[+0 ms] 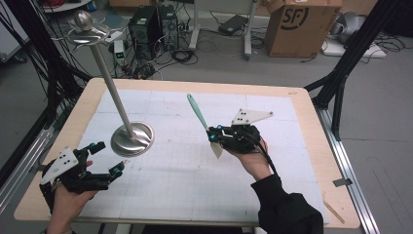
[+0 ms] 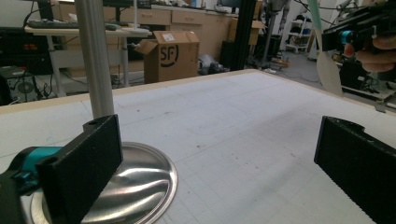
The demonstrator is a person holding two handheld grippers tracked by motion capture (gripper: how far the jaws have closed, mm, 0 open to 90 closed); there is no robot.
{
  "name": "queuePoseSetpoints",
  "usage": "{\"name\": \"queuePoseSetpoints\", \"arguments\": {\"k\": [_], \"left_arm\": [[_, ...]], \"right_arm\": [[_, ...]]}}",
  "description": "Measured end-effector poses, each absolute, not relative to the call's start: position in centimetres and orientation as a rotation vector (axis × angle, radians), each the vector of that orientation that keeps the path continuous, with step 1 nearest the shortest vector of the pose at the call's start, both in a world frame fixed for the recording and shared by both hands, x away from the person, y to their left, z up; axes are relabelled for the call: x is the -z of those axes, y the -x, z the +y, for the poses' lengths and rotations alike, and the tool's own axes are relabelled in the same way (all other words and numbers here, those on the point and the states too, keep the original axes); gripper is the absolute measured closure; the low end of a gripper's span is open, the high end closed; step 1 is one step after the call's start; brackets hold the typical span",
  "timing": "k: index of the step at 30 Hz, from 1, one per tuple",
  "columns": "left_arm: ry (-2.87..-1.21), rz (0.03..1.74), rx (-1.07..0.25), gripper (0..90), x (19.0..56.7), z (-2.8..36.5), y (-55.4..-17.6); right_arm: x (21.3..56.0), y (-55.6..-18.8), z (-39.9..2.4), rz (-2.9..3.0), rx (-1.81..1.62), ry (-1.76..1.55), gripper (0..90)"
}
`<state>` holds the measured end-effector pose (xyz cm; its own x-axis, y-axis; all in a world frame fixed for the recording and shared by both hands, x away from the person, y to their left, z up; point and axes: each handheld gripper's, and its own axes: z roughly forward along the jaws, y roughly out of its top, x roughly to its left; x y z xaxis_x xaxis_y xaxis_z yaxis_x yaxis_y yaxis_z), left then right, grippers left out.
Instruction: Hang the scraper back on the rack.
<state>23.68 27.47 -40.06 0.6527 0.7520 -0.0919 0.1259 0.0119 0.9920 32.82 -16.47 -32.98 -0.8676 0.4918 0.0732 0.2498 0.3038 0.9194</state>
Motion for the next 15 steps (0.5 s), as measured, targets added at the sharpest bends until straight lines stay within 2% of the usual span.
{"name": "queuePoseSetpoints", "arguments": {"k": [15], "left_arm": [[-1.498, 0.776, -0.59, 1.7, 40.0, 28.2, -23.0]], "right_arm": [[29.6, -33.8, -12.1, 2.207, -1.775, -0.542, 80.5]]}}
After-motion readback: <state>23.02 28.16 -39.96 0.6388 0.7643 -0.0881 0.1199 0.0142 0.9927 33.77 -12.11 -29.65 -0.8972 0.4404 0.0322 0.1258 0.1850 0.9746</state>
